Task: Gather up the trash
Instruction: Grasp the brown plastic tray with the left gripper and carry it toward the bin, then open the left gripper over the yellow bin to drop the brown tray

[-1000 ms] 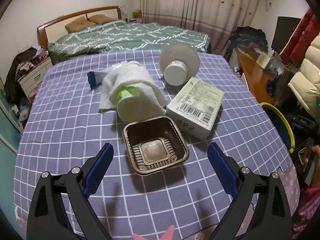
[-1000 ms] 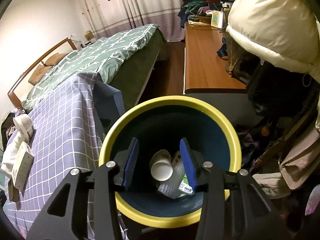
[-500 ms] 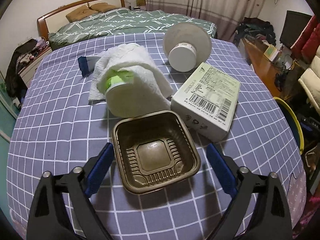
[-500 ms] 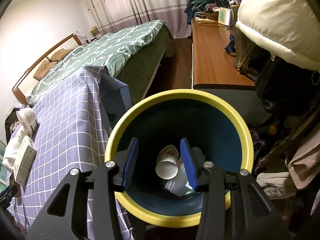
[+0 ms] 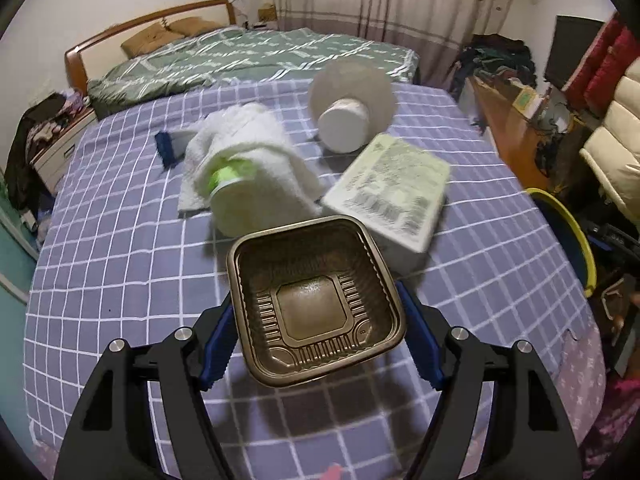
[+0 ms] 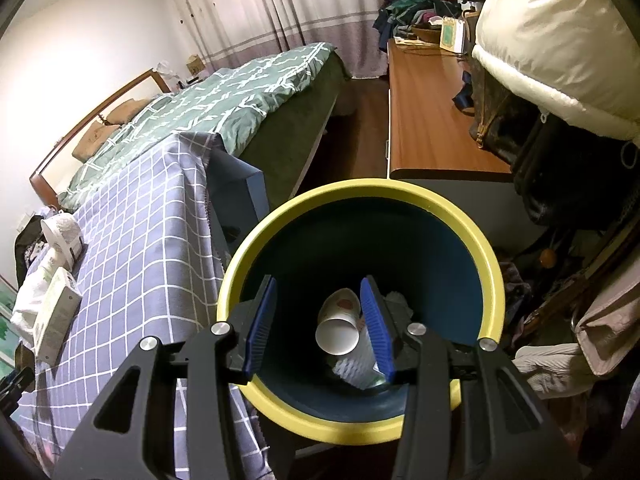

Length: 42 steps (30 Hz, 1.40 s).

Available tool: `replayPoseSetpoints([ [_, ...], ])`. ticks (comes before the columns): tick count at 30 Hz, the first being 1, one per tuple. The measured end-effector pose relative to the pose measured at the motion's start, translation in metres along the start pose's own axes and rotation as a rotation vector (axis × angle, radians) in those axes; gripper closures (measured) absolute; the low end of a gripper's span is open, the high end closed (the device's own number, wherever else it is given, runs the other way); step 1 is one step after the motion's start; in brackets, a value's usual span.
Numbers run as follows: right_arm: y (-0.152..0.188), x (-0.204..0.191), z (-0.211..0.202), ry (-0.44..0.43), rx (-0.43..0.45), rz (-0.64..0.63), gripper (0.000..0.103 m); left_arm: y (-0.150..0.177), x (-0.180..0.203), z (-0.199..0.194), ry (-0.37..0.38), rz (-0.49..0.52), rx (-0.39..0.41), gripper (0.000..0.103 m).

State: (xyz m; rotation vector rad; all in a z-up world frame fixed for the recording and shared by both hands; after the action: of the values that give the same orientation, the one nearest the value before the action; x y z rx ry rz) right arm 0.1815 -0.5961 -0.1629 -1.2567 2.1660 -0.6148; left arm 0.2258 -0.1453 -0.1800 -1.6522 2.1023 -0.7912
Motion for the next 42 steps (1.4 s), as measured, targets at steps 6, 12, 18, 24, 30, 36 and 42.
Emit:
replayPoseSetpoints([
  [6,0.003,0.008,-0.012,-0.021,0.019,0.024,0.061,-0.010,0.041,-0.022,0.062,0.065,0.038,0.031],
  [12,0.005,0.022,-0.028,-0.021,0.049,0.039,0.060,-0.024,0.099,-0.025,0.144,0.151,0.046,0.031],
  [18,0.006,0.053,-0.047,0.011,0.089,0.067,0.056,-0.041,0.181,-0.014,0.262,0.259,0.031,0.031],
  [24,0.012,0.086,-0.055,0.040,0.102,0.109,0.055,-0.058,0.271,0.005,0.369,0.373,0.002,0.031],
  [30,0.016,0.110,-0.056,0.051,0.098,0.139,0.055,-0.061,0.346,0.033,0.431,0.465,-0.050,0.030],
  [36,0.020,0.116,-0.052,0.056,0.089,0.139,0.054,-0.061,0.394,0.064,0.452,0.483,-0.091,0.029],
  [42,0.020,0.111,-0.047,0.058,0.074,0.129,0.052,-0.064,0.407,0.075,0.448,0.474,-0.093,0.016],
])
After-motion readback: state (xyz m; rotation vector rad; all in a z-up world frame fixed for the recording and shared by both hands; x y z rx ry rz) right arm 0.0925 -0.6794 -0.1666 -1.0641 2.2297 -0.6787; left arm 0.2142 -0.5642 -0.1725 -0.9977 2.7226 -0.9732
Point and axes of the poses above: each gripper's, at about its wrist camera, not at the fingertips, and z roughly the way its jaws point, x to its right, y to its underside, the point moved 7 cm from there along z, roughly the way its jaws point
